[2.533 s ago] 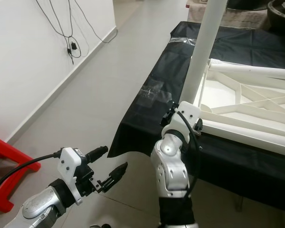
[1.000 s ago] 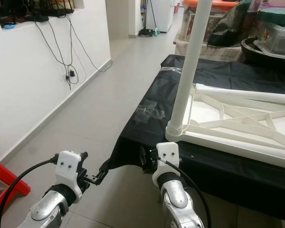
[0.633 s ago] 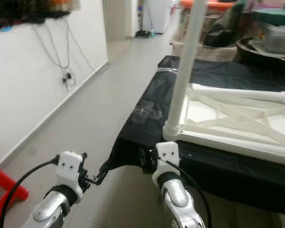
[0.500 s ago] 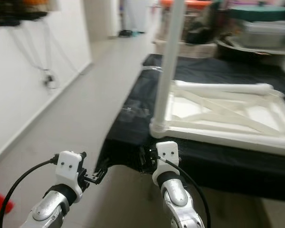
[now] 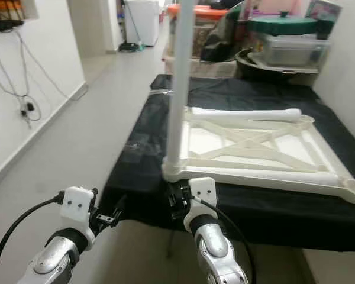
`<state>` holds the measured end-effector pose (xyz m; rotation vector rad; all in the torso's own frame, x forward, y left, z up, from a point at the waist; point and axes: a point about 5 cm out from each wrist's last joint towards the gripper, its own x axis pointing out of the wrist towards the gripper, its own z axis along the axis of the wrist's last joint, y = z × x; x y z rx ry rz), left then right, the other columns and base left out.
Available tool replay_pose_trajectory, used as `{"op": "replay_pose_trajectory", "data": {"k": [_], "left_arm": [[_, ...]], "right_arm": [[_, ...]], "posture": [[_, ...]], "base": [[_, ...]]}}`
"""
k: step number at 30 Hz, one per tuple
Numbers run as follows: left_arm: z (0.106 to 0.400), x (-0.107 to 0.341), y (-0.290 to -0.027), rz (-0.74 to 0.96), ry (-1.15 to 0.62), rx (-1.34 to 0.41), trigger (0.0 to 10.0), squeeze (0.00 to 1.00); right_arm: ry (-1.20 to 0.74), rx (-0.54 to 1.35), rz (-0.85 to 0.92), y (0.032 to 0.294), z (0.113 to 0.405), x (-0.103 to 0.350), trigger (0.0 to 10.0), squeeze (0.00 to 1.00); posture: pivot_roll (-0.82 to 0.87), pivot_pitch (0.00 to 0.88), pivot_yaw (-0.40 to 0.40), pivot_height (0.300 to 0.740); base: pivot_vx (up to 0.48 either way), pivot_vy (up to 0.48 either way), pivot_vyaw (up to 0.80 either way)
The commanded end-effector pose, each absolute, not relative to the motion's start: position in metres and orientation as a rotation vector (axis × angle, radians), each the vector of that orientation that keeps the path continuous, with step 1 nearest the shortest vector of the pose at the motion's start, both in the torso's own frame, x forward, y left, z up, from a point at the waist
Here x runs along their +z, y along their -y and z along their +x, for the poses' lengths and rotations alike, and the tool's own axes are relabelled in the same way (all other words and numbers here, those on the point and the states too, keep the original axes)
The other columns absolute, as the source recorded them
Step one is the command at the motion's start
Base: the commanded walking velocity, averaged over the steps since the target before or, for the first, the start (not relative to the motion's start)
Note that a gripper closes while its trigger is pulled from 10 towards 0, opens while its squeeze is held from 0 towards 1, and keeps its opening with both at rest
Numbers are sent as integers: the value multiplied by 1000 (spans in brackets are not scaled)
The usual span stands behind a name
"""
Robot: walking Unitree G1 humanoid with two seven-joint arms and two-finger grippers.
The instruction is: Building children table
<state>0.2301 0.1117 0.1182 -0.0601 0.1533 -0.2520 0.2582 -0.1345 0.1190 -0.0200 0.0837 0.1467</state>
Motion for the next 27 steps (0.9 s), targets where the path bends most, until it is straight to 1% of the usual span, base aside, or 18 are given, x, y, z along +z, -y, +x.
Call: {"op": "replay_pose_trajectory", "data": {"k": [1, 2, 15, 19, 21, 22, 23, 27], "left_arm": [[229, 114, -112, -61, -173, -243, 10000, 0], [229, 114, -112, -61, -173, -243, 10000, 0], [227, 114, -111, -71, -179, -261, 10000, 0], [227, 114, -111, -70, -173, -263, 10000, 0], [227, 115, -111, -75, -172, -264, 10000, 0], [226, 116, -110, -88, -164, -269, 10000, 0], [225, 116, -110, -85, -161, -274, 10000, 0], [225, 117, -109, -82, -159, -278, 10000, 0]], "right_arm": [[-99, 134, -27, 137, 259, 115, 10000, 0], [-99, 134, -27, 137, 259, 115, 10000, 0], [-94, 110, -17, 140, 259, 116, 10000, 0], [-90, 93, 1, 145, 262, 117, 10000, 0], [-83, 115, 32, 150, 268, 120, 10000, 0], [-56, 181, 76, 158, 279, 127, 10000, 0], [-38, 223, 70, 163, 284, 131, 10000, 0], [-27, 246, 59, 165, 287, 134, 10000, 0]], "posture": [[62, 66, -8, 740], [62, 66, -8, 740], [65, 73, -7, 740], [68, 75, -6, 740], [68, 77, -8, 740], [66, 80, -6, 740], [68, 80, -6, 740], [68, 80, -6, 740]], "base": [[274, -390, 0], [274, -390, 0], [0, 0, 0], [0, 0, 0], [0, 0, 0], [0, 0, 0], [0, 0, 0], [0, 0, 0]]}}
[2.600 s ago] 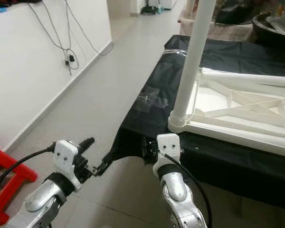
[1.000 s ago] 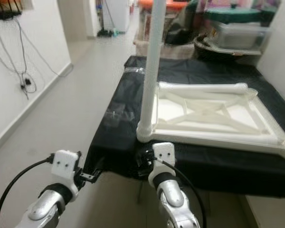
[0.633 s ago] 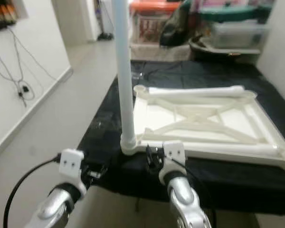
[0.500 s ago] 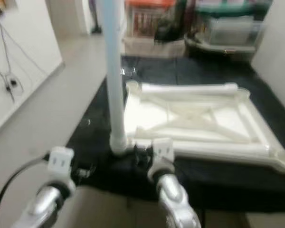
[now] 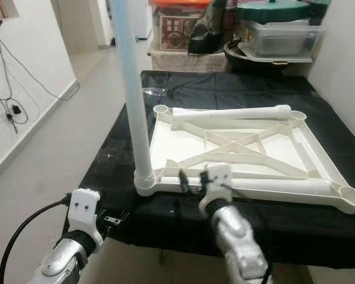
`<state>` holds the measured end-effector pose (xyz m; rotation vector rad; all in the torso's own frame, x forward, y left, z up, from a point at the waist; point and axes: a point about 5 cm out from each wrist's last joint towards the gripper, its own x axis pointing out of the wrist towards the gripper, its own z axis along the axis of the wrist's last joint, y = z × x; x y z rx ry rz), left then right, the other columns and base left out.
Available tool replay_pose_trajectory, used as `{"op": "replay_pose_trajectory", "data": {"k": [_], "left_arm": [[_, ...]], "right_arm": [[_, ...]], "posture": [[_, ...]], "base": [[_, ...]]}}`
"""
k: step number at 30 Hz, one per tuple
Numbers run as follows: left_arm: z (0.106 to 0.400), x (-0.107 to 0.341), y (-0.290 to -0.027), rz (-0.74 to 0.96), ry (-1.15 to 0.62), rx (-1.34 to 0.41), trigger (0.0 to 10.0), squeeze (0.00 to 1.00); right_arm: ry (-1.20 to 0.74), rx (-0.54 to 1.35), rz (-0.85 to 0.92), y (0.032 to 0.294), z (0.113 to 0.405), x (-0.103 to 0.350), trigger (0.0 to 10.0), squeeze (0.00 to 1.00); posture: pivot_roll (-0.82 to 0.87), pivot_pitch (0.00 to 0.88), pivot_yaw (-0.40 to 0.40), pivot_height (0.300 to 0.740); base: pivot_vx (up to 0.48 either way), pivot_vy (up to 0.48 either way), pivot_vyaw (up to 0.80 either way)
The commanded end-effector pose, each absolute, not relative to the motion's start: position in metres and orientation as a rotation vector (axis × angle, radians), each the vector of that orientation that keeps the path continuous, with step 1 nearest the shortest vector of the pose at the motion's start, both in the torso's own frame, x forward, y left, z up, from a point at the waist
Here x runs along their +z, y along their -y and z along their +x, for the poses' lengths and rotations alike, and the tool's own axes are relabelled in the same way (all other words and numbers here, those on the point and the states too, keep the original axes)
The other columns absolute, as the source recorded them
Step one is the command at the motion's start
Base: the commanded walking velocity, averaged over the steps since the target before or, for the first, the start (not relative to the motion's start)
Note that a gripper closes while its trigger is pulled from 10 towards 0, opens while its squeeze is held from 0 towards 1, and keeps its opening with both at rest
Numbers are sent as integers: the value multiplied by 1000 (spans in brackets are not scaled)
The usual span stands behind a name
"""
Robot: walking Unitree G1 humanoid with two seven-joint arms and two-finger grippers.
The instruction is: Building children table
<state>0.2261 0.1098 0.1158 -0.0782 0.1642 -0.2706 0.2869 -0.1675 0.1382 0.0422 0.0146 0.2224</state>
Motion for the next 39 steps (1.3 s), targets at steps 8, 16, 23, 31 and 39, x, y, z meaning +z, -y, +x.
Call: {"op": "replay_pose_trajectory", "data": {"k": [8, 16, 23, 31, 39], "left_arm": [[219, 120, -111, -102, -142, -265, 10000, 0], [211, 125, -106, -122, -120, -326, 10000, 0], [202, 130, -103, -118, -104, -380, 10000, 0], [192, 134, -102, -107, -107, -404, 10000, 0], [190, 135, -102, -107, -111, -406, 10000, 0]], "right_arm": [[-8, 548, -17, 198, 312, 163, 10000, 1000], [-11, 800, 16, 195, 312, 179, 10000, 0], [3, 948, -15, 184, 322, 191, 10000, 0], [19, 1063, -12, 169, 338, 201, 10000, 0], [37, 1132, -3, 161, 343, 209, 10000, 0]], "posture": [[79, 102, -12, 740], [93, 120, -11, 740], [112, 137, -8, 740], [127, 161, -10, 740], [135, 171, -14, 740]], "base": [[0, 0, 0], [0, 0, 0], [0, 0, 0], [0, 0, 0], [0, 0, 0]]}}
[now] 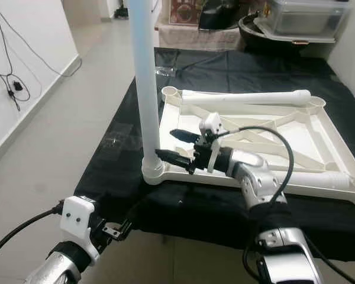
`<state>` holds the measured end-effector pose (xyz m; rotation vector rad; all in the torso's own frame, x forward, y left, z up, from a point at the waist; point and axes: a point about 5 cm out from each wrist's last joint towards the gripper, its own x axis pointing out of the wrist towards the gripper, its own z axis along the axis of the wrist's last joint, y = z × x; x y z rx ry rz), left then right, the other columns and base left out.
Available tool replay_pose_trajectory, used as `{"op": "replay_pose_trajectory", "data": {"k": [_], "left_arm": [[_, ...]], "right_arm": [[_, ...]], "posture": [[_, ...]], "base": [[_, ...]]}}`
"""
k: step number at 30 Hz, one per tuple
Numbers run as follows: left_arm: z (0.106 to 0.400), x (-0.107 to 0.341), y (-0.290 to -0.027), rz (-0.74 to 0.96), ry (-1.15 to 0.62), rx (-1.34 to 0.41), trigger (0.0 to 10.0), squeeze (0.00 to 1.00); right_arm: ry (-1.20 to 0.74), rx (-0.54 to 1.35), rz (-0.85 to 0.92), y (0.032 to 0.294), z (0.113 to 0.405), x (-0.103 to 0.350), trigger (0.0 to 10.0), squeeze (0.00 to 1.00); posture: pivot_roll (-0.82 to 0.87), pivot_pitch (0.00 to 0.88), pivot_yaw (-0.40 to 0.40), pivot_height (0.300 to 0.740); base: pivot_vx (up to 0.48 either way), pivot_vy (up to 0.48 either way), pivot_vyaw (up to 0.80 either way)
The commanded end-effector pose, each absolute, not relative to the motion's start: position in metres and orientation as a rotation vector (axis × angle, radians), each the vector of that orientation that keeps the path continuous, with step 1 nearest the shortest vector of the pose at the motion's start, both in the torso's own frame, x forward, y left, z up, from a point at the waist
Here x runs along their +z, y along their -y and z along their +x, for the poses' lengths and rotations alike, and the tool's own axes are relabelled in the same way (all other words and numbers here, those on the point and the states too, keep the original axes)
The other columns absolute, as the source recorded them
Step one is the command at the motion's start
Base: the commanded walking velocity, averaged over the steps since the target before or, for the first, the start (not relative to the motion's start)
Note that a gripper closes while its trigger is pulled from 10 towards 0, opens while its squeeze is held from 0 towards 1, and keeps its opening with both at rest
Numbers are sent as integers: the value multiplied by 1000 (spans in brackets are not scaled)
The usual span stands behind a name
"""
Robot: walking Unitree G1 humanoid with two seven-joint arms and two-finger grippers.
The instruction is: Building children table
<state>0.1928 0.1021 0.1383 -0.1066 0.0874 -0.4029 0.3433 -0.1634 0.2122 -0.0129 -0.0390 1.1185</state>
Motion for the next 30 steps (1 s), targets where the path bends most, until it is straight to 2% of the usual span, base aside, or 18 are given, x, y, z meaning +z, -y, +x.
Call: {"op": "replay_pose_trajectory", "data": {"k": [1, 30], "left_arm": [[190, 135, -102, -108, -111, -406, 10000, 0], [192, 136, -99, -113, -113, -409, 10000, 0]], "right_arm": [[39, 1138, -3, 161, 344, 210, 10000, 0], [106, 1268, -2, 121, 359, 224, 10000, 0]], "posture": [[134, 172, -15, 740], [133, 181, -26, 740]], "base": [[0, 0, 0], [0, 0, 0]]}}
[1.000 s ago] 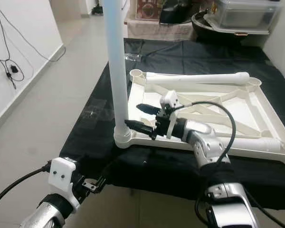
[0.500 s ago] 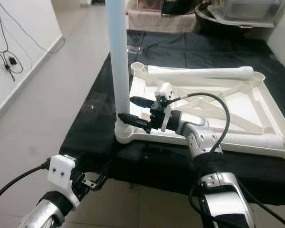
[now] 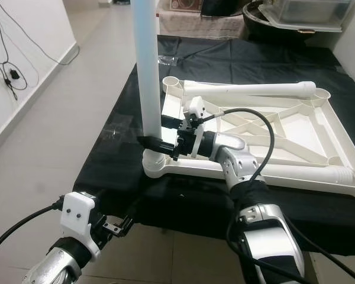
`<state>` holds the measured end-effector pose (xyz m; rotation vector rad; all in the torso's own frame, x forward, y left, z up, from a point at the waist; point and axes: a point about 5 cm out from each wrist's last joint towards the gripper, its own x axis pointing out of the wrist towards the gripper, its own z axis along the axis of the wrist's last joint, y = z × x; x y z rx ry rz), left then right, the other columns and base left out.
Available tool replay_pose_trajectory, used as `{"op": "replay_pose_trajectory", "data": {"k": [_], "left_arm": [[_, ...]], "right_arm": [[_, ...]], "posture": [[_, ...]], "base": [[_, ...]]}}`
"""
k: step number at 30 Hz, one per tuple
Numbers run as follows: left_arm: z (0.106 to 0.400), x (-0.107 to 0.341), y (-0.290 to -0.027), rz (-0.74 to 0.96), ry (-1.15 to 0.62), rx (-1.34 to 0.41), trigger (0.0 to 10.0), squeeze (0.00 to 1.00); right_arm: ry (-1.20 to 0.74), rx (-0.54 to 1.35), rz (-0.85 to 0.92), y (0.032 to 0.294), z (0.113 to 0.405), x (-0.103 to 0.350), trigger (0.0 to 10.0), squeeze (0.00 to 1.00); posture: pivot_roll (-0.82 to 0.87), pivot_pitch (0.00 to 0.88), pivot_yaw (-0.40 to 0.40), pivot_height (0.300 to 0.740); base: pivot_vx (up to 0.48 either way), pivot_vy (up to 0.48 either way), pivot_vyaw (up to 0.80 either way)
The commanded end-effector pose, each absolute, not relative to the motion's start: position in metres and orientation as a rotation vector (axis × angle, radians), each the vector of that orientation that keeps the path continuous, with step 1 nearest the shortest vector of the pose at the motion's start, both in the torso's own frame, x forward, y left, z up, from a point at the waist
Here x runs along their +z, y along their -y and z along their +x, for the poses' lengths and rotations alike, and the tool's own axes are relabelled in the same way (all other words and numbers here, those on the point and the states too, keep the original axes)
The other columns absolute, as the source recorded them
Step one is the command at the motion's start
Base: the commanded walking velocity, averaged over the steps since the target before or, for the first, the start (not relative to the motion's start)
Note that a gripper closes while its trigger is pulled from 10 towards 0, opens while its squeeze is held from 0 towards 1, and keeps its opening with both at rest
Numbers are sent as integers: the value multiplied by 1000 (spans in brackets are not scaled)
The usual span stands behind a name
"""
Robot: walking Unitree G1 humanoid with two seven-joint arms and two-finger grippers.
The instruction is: Building children table
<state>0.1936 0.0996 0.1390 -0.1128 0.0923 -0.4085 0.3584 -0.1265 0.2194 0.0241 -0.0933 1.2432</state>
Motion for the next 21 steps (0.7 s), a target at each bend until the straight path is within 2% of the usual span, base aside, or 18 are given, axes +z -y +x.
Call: {"op": "replay_pose_trajectory", "data": {"k": [1, 21], "left_arm": [[192, 136, -98, -114, -114, -409, 10000, 0], [194, 135, -97, -114, -116, -409, 10000, 0]], "right_arm": [[111, 1276, 2, 118, 360, 225, 10000, 0], [148, 1287, -8, 103, 365, 232, 10000, 0]], "posture": [[132, 179, -24, 740], [130, 174, -28, 740]], "base": [[0, 0, 0], [0, 0, 0]]}}
